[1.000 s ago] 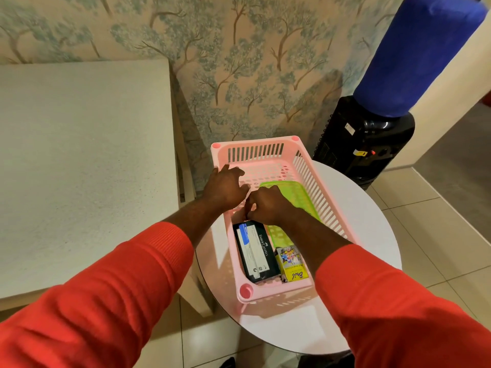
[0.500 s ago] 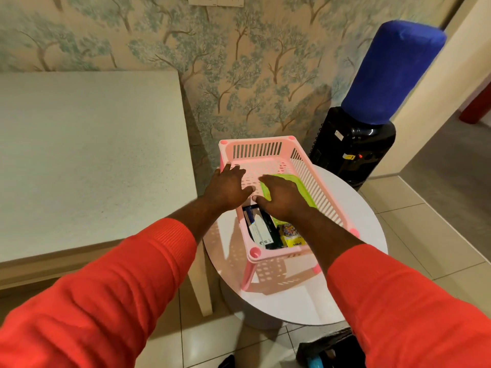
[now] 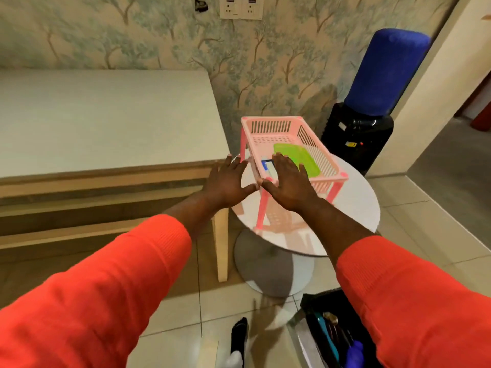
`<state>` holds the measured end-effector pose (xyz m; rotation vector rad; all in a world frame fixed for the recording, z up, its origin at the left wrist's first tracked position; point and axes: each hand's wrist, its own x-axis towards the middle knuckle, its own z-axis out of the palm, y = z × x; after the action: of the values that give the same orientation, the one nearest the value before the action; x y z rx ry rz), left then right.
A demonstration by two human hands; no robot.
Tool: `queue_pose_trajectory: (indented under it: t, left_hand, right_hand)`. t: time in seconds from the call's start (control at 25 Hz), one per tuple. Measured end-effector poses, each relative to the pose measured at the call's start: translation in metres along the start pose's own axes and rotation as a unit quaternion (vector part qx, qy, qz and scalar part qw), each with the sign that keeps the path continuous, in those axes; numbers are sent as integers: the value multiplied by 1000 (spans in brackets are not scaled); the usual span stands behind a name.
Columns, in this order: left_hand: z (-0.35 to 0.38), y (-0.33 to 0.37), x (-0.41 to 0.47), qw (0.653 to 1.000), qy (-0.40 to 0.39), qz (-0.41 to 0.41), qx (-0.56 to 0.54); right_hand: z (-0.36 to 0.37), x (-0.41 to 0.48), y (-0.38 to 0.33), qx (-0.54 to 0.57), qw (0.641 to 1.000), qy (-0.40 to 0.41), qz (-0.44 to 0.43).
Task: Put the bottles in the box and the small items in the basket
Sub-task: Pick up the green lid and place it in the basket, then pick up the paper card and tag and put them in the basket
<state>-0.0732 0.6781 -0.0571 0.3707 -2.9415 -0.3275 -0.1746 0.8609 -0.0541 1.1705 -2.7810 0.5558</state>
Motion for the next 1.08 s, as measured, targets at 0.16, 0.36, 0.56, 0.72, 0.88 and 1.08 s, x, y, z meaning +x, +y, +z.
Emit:
queue_pose_trajectory:
  t: [0.16,0.36,0.56,0.72,0.88,1.08]
  left_hand:
    - [1,-4,-86,999,-22,-27,15]
    - [6,-34,-165,997,-56,-44,22]
    - [29,-86,-223,993,-100,-59,-6]
    - [57,-137,-273,987,-152,-51,-18]
    - [94,-188,-320,980,-191,-51,-14]
    - [145,-216,-355,973,-225,-43,-10]
  right_hand:
    - [10,-70,-39,-1,999,-35,13]
    - [40,-129,-88,19,997,-71,14]
    - [99,-166,-127,13,994,-109,14]
    - [158,-195,-162,25,993,-114,29]
    - [223,-225,-190,36,988,-134,62]
    - [283,-257,-192,15,980,-180,81]
